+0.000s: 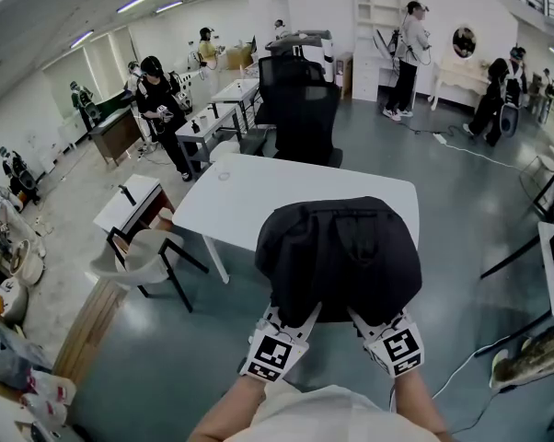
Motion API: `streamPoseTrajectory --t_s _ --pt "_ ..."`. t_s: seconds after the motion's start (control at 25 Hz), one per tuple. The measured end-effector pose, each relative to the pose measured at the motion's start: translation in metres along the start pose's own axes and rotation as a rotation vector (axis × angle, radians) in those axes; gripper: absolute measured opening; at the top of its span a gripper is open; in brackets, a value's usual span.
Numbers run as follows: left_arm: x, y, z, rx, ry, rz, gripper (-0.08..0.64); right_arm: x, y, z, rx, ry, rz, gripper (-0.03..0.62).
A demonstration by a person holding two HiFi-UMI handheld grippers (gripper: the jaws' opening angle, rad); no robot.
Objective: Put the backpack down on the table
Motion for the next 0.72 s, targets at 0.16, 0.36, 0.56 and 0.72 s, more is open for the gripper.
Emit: streamPoseTrajectory --t_s 0.16,0.36,0.56,0.72 --pt "0.002 -0.002 -0.002 0.002 0.001 0.000 0.106 0.002 -0.003 0.003 -0.003 0.004 -0.001 0.186" --pt "0.007 -0.003 -0.005 0.003 0.008 -0.005 0.104 0.005 0.001 0.007 0.008 0.006 0.002 0.186" --pt "0.016 -0.006 -0.005 0.004 0.017 -0.005 0.103 0.004 0.003 0.018 0.008 0.017 0.002 0.186" --pt "0.028 -0.010 -0.004 0.005 0.022 -0.009 0.101 0.005 0.004 0.032 0.006 0.028 0.002 0.186"
Point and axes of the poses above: the fingertips, and each gripper's own axes: z forward along the fingers, x to its left, y out of its top, the point moved 10 cm from there along -z, backward along the fingers, and after that the axes turned 9 degrees about y, right-handed, at the moved point
